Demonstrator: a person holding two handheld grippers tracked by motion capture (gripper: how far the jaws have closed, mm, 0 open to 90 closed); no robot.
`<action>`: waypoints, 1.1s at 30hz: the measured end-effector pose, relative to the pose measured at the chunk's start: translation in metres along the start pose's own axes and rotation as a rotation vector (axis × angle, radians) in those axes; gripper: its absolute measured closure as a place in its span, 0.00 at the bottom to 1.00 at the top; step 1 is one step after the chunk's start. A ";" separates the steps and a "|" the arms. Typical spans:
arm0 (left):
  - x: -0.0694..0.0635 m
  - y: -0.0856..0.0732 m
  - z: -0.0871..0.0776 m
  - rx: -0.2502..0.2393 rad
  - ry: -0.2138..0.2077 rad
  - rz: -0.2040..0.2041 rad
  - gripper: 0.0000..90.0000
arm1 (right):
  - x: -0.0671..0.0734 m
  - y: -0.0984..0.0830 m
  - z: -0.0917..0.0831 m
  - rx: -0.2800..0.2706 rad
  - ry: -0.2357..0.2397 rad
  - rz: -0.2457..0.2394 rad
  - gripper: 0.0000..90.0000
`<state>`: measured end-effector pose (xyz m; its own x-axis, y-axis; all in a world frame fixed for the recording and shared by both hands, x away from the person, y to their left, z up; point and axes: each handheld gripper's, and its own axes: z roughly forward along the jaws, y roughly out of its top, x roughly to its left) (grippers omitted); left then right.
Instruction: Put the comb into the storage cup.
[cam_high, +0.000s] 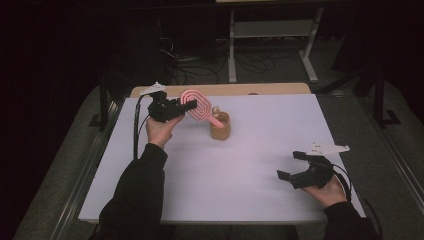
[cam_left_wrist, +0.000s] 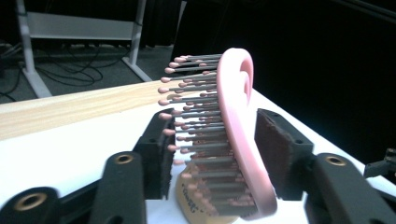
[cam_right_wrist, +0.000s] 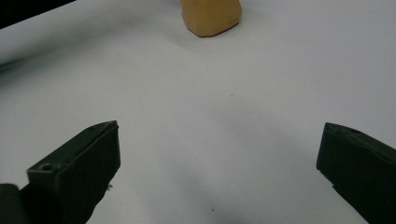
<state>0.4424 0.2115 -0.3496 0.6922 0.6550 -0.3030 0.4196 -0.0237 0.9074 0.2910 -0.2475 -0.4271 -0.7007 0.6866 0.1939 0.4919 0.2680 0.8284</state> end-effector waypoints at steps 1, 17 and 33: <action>0.000 0.000 -0.003 -0.007 0.008 0.005 0.49 | 0.000 0.000 0.000 0.000 0.000 -0.001 0.00; 0.009 -0.007 -0.042 -0.029 0.010 0.033 0.13 | 0.000 -0.001 0.002 0.009 0.003 0.005 0.00; 0.012 -0.018 -0.059 0.000 0.021 0.057 0.00 | -0.001 0.000 0.002 0.005 0.002 0.006 0.00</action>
<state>0.4090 0.2643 -0.3529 0.7027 0.6680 -0.2451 0.3803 -0.0614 0.9228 0.2925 -0.2467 -0.4288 -0.6988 0.6869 0.1994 0.4984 0.2677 0.8246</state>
